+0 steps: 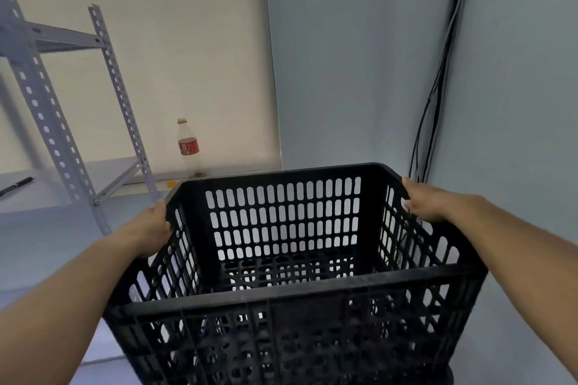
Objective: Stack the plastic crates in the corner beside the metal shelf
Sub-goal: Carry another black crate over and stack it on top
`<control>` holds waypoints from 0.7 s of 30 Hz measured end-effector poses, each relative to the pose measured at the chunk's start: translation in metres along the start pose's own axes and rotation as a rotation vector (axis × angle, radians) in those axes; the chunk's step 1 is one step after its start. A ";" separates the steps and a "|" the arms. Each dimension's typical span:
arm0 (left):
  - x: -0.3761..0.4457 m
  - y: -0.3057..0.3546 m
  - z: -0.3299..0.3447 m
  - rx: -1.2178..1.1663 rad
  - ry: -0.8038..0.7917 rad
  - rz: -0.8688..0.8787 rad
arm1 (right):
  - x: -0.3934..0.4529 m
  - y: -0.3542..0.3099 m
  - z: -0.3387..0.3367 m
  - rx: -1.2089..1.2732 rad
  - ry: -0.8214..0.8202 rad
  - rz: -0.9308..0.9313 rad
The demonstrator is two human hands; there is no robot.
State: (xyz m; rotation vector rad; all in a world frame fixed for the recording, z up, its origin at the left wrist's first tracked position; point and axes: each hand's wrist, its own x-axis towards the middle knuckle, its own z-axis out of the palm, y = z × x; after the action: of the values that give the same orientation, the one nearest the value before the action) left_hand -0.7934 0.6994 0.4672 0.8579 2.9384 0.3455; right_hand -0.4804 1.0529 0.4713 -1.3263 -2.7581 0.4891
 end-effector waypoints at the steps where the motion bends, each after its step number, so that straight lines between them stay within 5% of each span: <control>1: 0.003 0.002 -0.001 0.026 0.000 -0.019 | 0.003 -0.002 0.002 -0.027 0.018 0.004; 21: -0.020 0.011 -0.006 0.207 -0.013 -0.029 | -0.004 0.000 0.006 -0.262 0.056 0.039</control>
State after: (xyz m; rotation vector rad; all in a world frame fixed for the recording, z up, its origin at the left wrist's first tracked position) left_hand -0.7714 0.6963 0.4758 0.8341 3.0092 0.0343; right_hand -0.4788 1.0484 0.4654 -1.4213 -2.8304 0.0906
